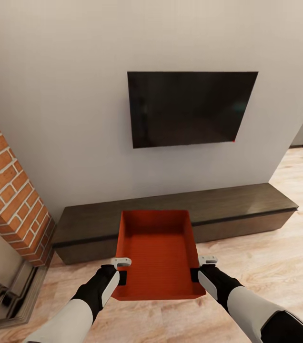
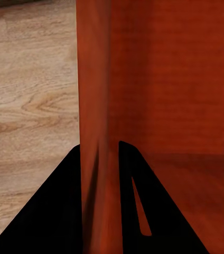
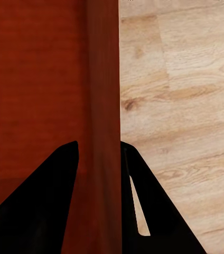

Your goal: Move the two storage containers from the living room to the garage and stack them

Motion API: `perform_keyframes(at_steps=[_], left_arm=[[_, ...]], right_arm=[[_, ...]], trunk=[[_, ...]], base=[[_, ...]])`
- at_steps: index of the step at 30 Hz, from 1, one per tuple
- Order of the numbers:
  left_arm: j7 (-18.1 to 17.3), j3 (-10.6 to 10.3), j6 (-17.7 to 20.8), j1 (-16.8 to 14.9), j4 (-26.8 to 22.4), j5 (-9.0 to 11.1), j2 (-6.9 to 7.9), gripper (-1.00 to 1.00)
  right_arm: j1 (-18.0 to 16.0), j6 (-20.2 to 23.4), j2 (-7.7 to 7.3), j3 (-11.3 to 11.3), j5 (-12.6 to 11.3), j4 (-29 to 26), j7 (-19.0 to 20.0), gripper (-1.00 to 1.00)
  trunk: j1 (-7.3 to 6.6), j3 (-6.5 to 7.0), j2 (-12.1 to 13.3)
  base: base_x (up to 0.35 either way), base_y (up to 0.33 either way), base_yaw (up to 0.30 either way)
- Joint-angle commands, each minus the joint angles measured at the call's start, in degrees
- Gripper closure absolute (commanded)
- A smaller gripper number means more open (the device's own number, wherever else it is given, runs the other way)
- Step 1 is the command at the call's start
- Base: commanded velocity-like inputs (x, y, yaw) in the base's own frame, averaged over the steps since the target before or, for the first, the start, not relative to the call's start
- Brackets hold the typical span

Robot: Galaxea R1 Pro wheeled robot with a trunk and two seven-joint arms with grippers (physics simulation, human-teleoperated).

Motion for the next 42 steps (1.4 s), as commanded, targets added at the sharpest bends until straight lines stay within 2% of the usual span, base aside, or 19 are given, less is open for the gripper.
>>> perform_keyframes(at_steps=[1,42], left_arm=[[0.85,-0.55,0.81,-0.03,1.98,-0.5,0.11,1.0],[0.85,-0.54,0.5,-0.03,1.98,-0.48,0.11,1.0]], right_arm=[[-0.08,-0.02,-0.05,1.58,-0.71,-0.68,0.0,1.0],[-0.08,-0.02,0.04,1.57,-0.71,-0.64,-0.07,1.0]], trunk=[[0.04,-0.02,-0.12],[0.04,3.63,-0.12]], base=[[0.0,0.0,0.0],[0.0,0.0,0.0]])
